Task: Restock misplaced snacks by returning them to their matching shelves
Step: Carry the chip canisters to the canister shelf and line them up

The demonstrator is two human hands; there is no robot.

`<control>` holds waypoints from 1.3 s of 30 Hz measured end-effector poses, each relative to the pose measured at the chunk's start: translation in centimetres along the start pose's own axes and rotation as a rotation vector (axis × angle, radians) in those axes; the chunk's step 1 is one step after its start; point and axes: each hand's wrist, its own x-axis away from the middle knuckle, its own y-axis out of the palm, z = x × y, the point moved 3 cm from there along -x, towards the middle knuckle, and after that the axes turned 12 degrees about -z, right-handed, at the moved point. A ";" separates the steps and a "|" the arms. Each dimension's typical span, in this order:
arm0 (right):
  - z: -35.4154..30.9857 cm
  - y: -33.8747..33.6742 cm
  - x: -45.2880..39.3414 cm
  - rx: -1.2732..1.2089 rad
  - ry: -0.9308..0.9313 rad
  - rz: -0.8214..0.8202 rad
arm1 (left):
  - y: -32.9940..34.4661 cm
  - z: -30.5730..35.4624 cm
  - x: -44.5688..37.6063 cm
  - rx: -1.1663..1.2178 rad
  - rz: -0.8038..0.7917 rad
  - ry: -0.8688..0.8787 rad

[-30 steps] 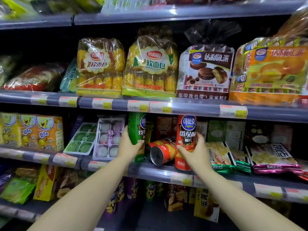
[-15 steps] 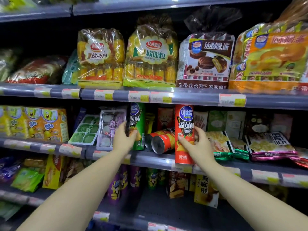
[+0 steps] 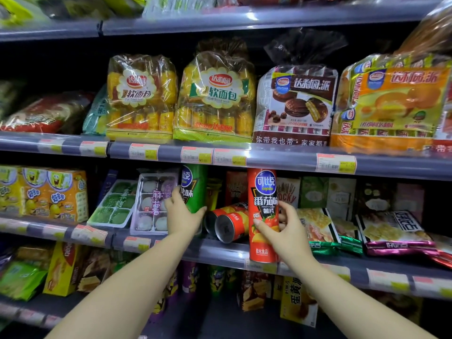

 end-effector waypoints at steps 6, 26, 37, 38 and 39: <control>-0.3 0.4 0.6 -0.083 -0.013 -0.048 | -0.8 -0.8 0.7 0.031 -0.025 0.037; 0.9 2.7 0.6 -0.237 -0.035 -0.219 | -3.0 -2.5 6.4 0.254 0.113 -0.098; -0.7 11.4 4.1 -0.287 -0.117 -0.418 | -10.5 -7.7 12.5 0.127 0.194 -0.122; -1.2 12.5 4.3 -0.286 -0.139 -0.410 | -11.7 -8.6 12.8 0.116 0.218 -0.131; -1.8 13.9 4.5 -0.287 -0.156 -0.410 | -13.1 -9.7 13.0 0.109 0.246 -0.146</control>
